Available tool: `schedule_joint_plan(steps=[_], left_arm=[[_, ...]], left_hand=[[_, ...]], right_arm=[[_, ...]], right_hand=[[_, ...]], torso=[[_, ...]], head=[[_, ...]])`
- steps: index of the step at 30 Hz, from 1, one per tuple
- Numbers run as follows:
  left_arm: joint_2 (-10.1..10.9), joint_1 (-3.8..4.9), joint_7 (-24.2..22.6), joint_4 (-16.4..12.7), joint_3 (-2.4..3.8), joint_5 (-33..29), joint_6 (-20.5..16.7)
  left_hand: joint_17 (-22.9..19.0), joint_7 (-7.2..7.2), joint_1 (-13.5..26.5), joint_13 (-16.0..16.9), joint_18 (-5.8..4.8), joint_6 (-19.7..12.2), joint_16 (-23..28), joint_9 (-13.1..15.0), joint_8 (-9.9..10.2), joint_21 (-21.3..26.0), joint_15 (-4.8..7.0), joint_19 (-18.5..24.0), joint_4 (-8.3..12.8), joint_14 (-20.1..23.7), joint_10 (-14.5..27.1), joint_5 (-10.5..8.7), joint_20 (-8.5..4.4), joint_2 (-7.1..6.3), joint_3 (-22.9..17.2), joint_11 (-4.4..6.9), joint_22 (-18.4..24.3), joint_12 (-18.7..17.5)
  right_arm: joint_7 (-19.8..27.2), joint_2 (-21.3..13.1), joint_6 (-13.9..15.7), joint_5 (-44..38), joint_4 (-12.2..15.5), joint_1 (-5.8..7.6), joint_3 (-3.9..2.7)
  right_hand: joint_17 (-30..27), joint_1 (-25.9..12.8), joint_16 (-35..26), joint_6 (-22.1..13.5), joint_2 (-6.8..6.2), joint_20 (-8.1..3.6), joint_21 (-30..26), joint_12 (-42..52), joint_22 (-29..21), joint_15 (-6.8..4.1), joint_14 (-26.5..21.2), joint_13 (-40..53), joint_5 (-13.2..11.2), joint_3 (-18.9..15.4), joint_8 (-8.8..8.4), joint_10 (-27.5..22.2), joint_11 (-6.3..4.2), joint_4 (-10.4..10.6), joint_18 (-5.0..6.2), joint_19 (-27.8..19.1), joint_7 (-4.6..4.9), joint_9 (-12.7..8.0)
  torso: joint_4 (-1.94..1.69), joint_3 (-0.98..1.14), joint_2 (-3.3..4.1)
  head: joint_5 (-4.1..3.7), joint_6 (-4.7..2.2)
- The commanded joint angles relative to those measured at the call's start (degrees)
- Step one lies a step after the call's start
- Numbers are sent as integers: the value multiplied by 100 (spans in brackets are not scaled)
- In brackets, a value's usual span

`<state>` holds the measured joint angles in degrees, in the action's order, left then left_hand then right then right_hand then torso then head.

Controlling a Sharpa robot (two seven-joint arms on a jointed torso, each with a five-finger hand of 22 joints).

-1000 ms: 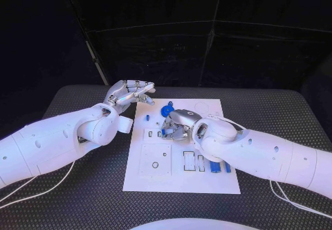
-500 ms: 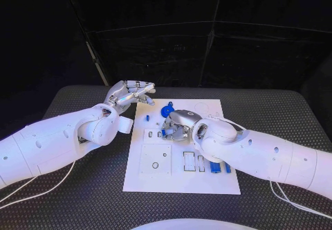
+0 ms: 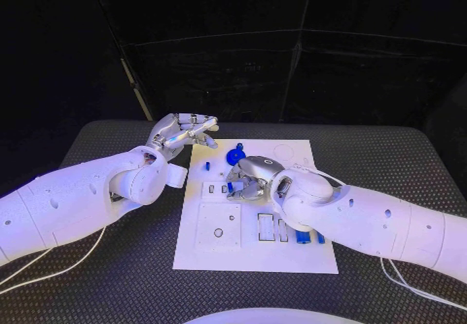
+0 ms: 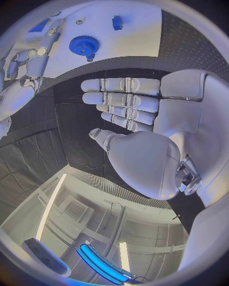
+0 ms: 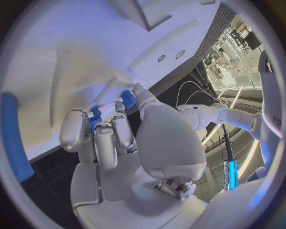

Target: Assemble the parts on the task board

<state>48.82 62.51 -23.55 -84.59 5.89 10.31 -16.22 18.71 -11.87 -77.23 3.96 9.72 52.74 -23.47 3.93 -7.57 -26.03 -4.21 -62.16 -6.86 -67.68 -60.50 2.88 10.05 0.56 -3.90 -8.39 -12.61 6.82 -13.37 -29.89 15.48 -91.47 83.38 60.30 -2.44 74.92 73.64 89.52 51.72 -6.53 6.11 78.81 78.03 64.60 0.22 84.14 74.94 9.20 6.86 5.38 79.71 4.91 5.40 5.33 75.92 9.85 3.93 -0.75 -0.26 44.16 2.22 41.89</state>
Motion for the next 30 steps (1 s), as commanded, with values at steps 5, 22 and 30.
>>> schedule_joint_plan(steps=[5, 22, 30], left_arm=[[-8, 8, 0, 2, 5, 15, 79], [68, 3, 935, 36, 3, 1010, 119], [223, 11, 2861, -102, 5, 2996, 880]], left_hand=[[5, -2, -6, -3, 48, 40, 22, -4, 32, -25, -13, 50, -6, 41, -32, -20, -1, 71, 34, 6, -5, -29], [470, 244, 124, 260, 86, 560, -645, 83, -138, -517, 303, -457, -114, -795, -1083, -13, -240, 119, 158, 329, -273, 428], [5556, 582, 1018, 1769, -317, 848, -5479, 563, -756, -3565, 577, -1300, -975, -1704, -1263, 84, -663, 218, 959, 626, -3512, 2274]], right_arm=[[36, -42, 463, -15, 53, -12, 5], [1435, -1183, 871, 1273, 1349, -37, -215], [1427, -1841, 586, 2093, 1616, 60, -782]], right_hand=[[1320, 121, -26, -242, -99, 106, -92, -157, -112, 92, 541, 11, 43, -205, -52, -175, 64, 181, -8, -65, 73, -11], [1258, 393, -52, -235, -13, 121, -153, -130, -228, 97, 525, 8, 202, -234, 65, -175, 61, 263, 17, -134, 65, 11], [1241, 416, -60, -124, 26, 108, -162, -125, -238, 78, 521, 4, 248, -261, 153, -172, 36, 276, 20, -139, 34, 30]], torso=[[-1, 1, -2], [7, 8, -24], [48, 52, -117]], head=[[-3, 6], [24, -67], [72, -67]])
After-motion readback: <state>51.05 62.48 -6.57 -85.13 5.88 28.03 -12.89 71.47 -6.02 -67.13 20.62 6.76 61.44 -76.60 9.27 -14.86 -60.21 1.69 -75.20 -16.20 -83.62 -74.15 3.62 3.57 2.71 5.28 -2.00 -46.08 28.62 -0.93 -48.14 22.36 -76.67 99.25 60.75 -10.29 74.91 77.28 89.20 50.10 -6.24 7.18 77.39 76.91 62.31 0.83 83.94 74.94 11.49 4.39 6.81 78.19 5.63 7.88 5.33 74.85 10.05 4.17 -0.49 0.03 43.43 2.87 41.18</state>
